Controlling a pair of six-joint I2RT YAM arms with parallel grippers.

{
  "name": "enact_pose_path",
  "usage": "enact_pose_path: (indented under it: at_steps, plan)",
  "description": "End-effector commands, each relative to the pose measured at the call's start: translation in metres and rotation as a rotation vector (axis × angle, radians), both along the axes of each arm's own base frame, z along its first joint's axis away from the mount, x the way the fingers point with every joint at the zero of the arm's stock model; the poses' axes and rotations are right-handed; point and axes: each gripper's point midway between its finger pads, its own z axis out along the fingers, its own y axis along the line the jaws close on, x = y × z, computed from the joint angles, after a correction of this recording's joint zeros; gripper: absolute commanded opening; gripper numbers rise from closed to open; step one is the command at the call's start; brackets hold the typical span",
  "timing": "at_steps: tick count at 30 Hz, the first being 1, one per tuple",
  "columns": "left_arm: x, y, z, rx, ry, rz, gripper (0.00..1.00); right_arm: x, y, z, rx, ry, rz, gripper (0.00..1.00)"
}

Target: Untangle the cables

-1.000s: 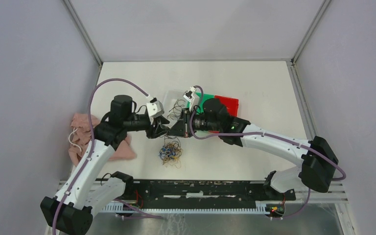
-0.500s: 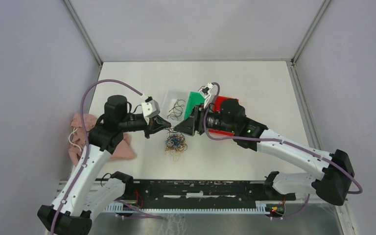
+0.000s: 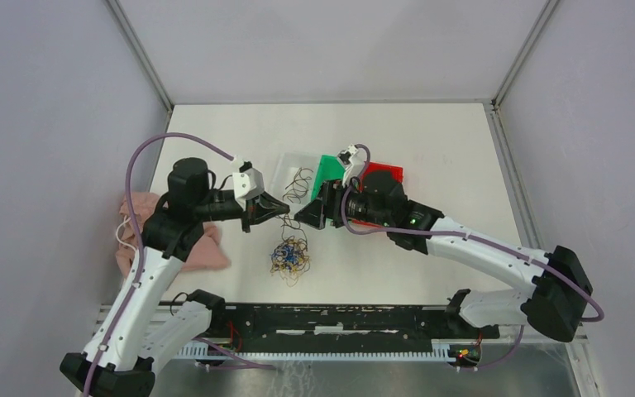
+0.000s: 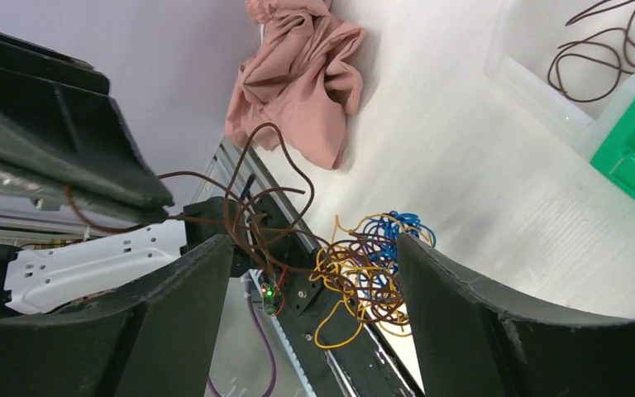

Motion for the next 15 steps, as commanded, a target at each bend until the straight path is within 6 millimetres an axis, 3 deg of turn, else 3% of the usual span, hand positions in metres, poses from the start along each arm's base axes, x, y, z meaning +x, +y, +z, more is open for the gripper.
enact_pose_path:
  at_steps: [1,6,15]
  plan:
    - [-0.006,-0.005,0.031,-0.059,-0.050,-0.040,0.03,0.003,0.024,0.034,0.066,-0.073,0.037,0.80]
    - [-0.009,-0.006,0.035,-0.068,-0.048,-0.054,0.03,0.001,0.044,0.031,0.075,-0.064,0.065,0.82]
    - [-0.016,-0.009,0.052,-0.112,-0.040,-0.074,0.03,0.018,0.062,0.017,0.075,-0.040,0.017,0.80]
